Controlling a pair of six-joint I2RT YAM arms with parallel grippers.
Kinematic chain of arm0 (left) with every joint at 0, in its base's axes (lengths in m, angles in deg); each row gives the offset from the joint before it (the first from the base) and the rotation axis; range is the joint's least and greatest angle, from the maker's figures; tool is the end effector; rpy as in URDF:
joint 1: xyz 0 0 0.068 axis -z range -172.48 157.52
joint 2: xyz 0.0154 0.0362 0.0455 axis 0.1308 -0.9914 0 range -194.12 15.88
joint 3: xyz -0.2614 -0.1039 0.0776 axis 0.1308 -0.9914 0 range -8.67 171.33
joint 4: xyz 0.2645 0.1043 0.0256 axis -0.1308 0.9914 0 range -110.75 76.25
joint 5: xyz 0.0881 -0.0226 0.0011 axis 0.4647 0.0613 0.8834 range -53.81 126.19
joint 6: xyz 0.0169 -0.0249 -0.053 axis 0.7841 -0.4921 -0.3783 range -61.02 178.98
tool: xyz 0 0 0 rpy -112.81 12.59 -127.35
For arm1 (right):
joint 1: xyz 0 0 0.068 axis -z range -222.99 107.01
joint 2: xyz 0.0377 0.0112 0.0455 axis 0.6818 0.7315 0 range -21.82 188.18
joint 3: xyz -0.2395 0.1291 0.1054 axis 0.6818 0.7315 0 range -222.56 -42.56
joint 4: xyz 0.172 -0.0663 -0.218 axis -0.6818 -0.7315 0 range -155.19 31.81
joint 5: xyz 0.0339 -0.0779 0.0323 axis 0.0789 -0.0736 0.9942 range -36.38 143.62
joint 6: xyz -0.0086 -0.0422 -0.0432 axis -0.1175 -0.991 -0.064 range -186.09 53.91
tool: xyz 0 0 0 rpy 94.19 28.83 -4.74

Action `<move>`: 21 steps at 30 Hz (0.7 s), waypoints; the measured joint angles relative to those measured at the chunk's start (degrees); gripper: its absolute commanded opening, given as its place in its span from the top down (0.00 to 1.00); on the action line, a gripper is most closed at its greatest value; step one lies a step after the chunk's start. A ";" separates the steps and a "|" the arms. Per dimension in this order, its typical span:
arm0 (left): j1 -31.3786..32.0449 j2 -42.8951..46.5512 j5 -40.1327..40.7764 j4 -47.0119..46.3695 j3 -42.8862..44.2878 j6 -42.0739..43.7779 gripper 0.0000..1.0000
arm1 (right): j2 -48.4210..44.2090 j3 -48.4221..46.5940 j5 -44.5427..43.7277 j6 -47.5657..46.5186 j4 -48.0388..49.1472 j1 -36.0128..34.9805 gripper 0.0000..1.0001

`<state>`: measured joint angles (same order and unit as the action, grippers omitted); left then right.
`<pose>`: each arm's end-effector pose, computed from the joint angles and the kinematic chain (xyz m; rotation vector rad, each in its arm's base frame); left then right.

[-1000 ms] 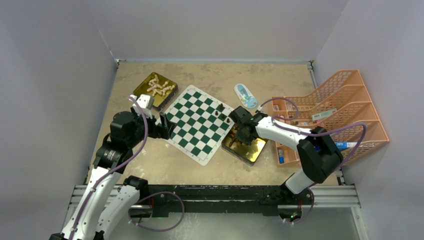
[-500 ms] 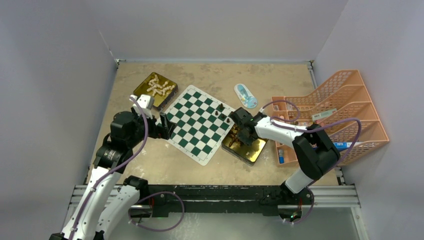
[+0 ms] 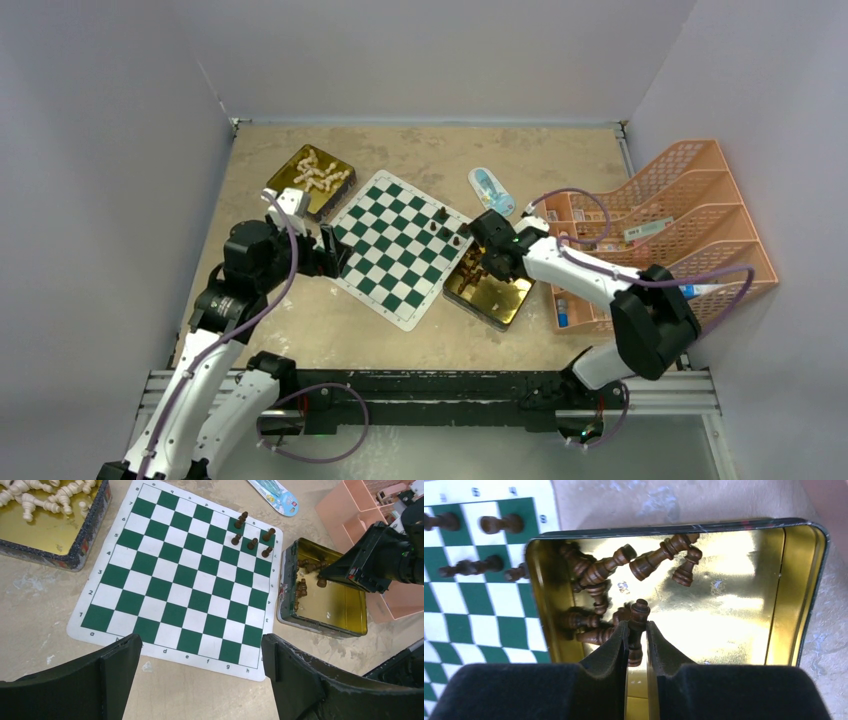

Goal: Set up the chess pieces on the board
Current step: Pick up the chess piece from the storage box, then place the chess piece on the chessboard.

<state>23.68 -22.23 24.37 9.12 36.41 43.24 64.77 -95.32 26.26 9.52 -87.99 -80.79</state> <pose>0.1581 -0.0556 0.3348 0.1445 1.9998 -0.5636 0.2594 0.1746 0.1932 0.9426 2.3131 0.1552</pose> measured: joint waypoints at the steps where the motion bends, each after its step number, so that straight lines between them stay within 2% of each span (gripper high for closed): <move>1: 0.00 -0.24 -0.17 0.00 0.02 -0.20 0.12 | -1.25 0.00 -0.39 -0.57 0.17 0.00 0.95; 7: 0.00 -3.52 -6.86 0.09 0.11 -2.08 0.19 | -5.09 -0.55 -0.39 -6.56 2.23 -0.02 0.95; 13: 0.00 -9.64 -16.57 -1.38 0.44 -6.49 0.24 | -11.50 -0.52 3.54 -17.29 12.07 -0.02 0.94; 17: 0.00 -12.35 -23.61 -4.98 0.44 -10.78 0.27 | -15.43 -0.46 10.86 -23.21 21.40 -0.02 0.93; 21: 0.00 -14.16 -31.85 -12.48 0.44 -16.46 0.30 | -19.65 2.60 23.08 -27.17 35.80 -0.11 0.93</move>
<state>23.68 -36.39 -7.47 -3.36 36.84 26.78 45.12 -92.71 49.34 -17.65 -52.19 -80.90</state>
